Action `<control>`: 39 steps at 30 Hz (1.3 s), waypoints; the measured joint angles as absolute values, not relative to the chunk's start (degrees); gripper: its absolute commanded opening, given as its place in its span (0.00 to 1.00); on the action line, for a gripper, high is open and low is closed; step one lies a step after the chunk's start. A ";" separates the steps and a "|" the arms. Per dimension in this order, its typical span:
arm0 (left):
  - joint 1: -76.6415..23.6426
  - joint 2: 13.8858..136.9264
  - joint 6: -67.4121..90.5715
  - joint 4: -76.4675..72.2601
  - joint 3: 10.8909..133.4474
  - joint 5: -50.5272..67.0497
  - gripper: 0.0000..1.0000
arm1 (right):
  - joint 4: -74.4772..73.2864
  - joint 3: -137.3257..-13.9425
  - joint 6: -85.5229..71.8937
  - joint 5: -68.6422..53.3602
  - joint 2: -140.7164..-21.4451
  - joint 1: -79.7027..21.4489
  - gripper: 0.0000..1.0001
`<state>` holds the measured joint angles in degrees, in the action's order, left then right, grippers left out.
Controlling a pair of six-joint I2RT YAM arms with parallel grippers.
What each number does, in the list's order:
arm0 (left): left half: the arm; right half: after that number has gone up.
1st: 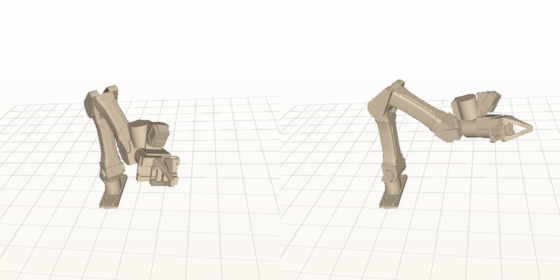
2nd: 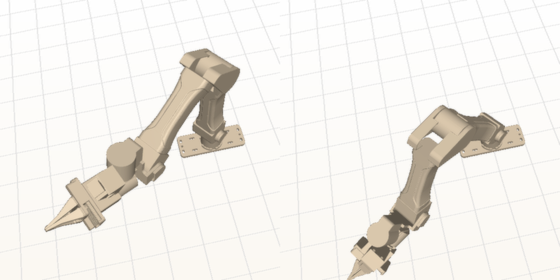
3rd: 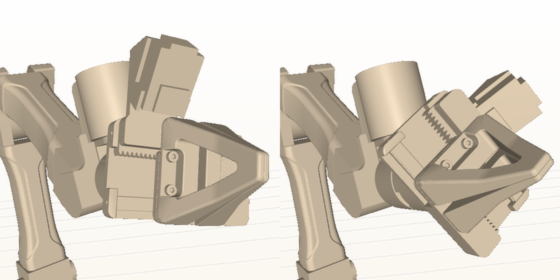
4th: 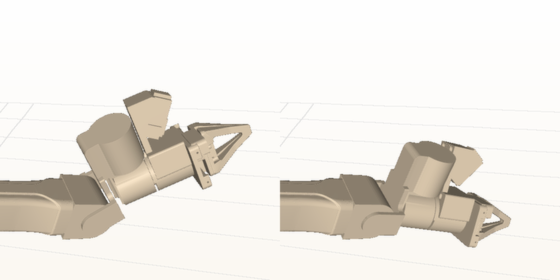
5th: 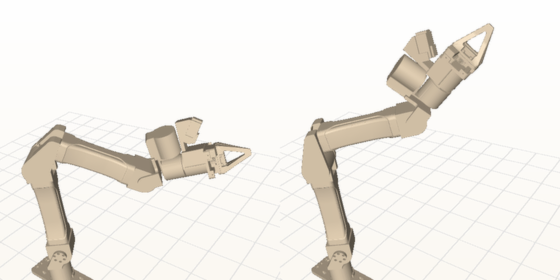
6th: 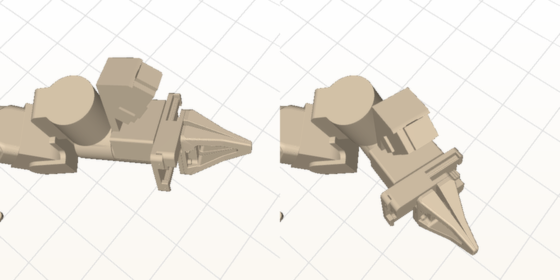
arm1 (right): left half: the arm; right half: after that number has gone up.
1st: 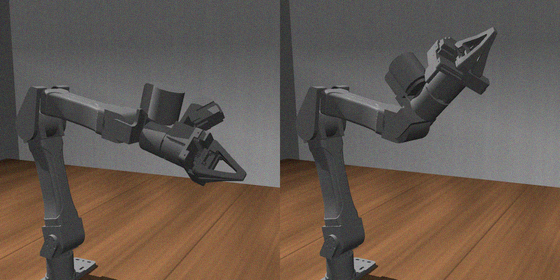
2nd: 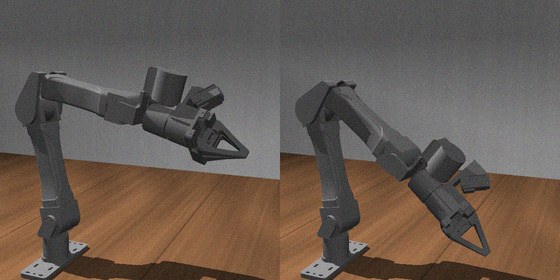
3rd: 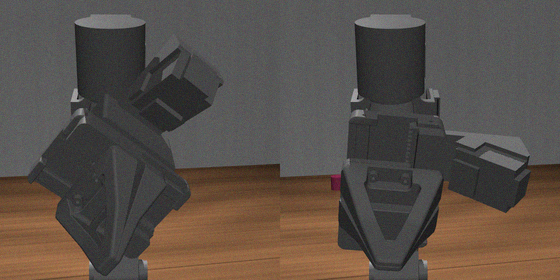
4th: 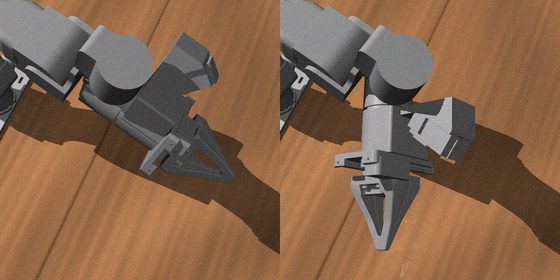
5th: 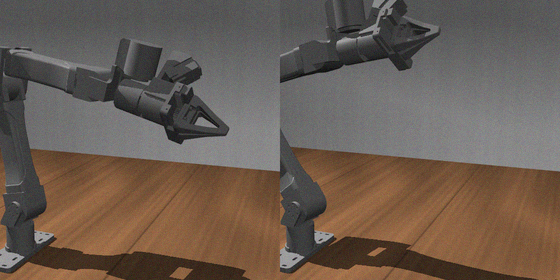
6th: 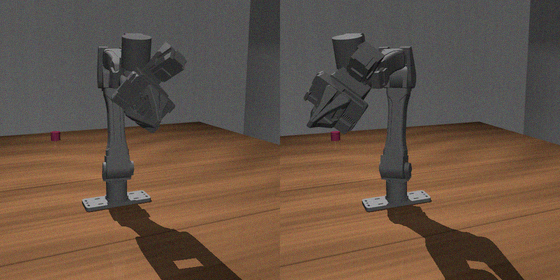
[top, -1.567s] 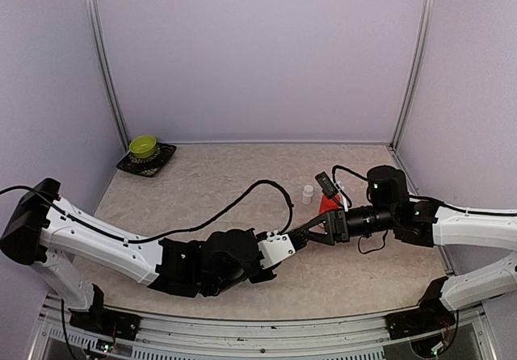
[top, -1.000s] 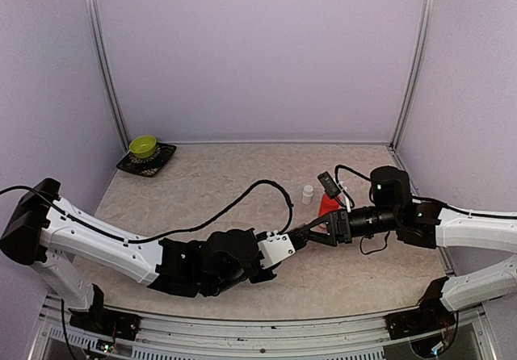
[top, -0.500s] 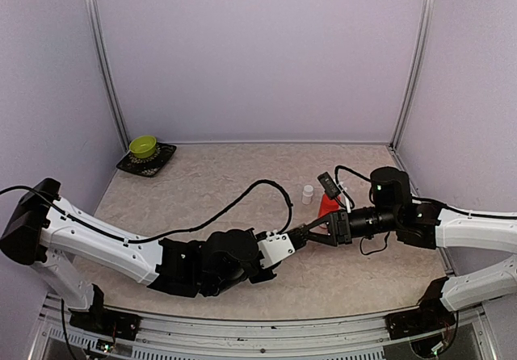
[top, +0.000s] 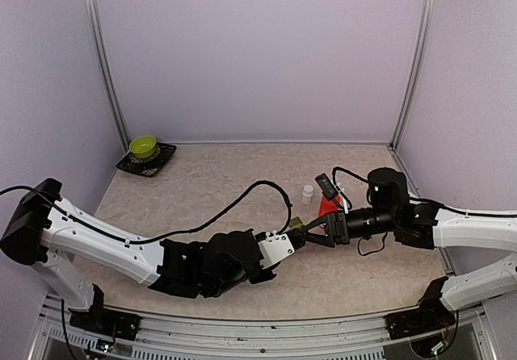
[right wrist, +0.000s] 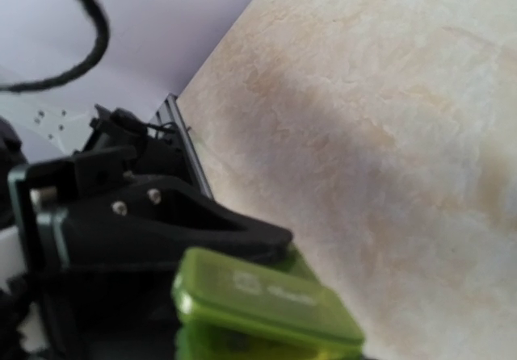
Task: Sort the pills into containers
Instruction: Open the lid of the pill container, then adjust the lid of the pill container on the pill container.
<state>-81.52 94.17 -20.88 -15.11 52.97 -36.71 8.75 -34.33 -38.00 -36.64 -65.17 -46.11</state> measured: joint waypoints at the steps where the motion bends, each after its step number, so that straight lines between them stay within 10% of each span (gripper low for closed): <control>1: -81.56 94.19 -20.95 -15.20 52.97 -36.88 0.17 | 8.71 -34.33 -38.54 -36.64 -65.17 -46.28 0.74; 7: -81.58 94.26 -21.12 -15.44 52.97 -37.58 0.17 | 8.43 -34.35 -39.09 -36.40 -64.60 -46.92 0.85; 19: -81.69 94.26 -21.52 -15.81 52.93 -37.80 0.17 | 7.90 -35.07 -39.68 -35.44 -66.15 -46.92 0.67; 39: -84.14 96.99 -29.63 -22.52 50.26 -46.72 0.17 | 9.72 -35.07 -45.82 -37.21 -66.52 -46.30 0.81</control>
<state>-84.14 96.99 -29.63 -22.52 50.26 -46.72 9.72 -35.07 -45.82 -37.21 -66.52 -46.30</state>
